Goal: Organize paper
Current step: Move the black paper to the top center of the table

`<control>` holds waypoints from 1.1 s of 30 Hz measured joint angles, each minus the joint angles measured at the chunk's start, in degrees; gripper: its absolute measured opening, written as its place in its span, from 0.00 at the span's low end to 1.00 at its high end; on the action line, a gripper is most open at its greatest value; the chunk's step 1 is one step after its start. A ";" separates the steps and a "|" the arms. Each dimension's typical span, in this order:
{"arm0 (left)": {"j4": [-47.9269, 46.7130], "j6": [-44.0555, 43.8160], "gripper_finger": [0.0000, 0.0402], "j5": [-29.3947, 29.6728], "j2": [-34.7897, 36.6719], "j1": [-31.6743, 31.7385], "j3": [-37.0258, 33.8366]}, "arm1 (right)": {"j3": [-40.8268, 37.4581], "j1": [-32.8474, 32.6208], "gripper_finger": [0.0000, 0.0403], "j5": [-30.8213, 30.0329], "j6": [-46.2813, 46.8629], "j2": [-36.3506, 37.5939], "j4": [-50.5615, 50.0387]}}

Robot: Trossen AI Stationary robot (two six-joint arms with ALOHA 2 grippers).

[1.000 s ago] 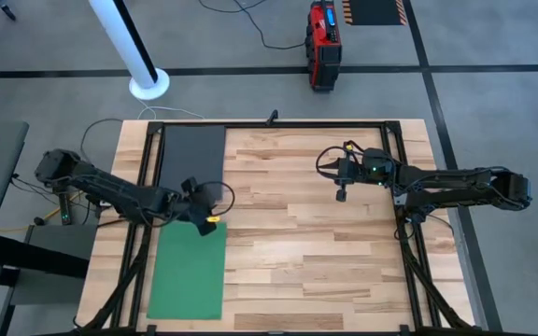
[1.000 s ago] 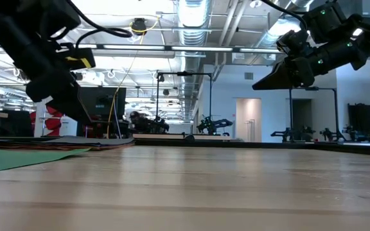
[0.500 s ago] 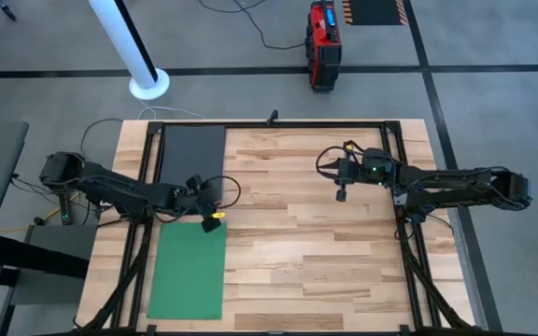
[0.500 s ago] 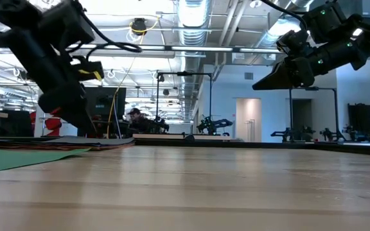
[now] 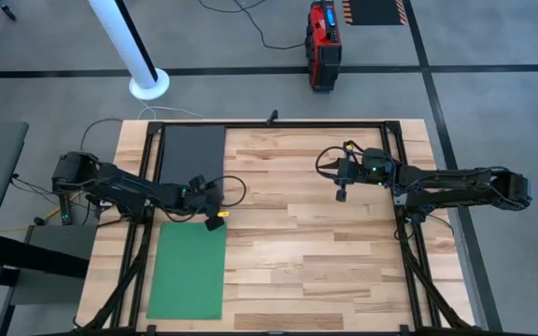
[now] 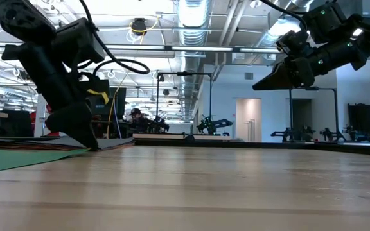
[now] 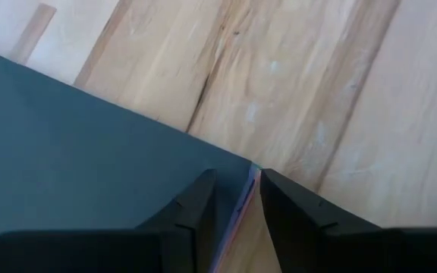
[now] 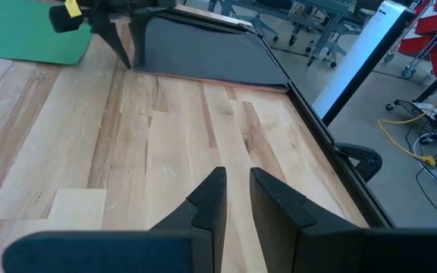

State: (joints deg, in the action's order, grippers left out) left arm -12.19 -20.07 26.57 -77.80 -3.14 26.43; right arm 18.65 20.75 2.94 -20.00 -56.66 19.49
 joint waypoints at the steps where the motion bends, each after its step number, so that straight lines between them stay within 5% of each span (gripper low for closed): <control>1: -0.02 0.20 0.24 -0.41 0.00 0.00 0.18 | 0.00 0.00 0.15 0.00 -0.01 0.00 -0.02; 10: -0.79 1.63 0.02 -1.37 0.00 0.00 1.25 | 0.00 0.00 0.15 0.00 0.01 0.00 -0.21; 22: 7.36 0.95 0.00 -9.31 0.00 -1.40 1.43 | 0.00 0.00 0.15 0.00 0.01 0.00 -0.62; 33: -5.22 3.71 0.01 -1.10 -0.25 -1.69 7.37 | 0.00 0.00 0.15 0.00 0.01 0.00 -0.85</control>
State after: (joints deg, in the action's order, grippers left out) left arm -17.41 -16.36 25.47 -78.04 -4.82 33.80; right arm 18.65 20.75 2.94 -19.99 -56.66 18.63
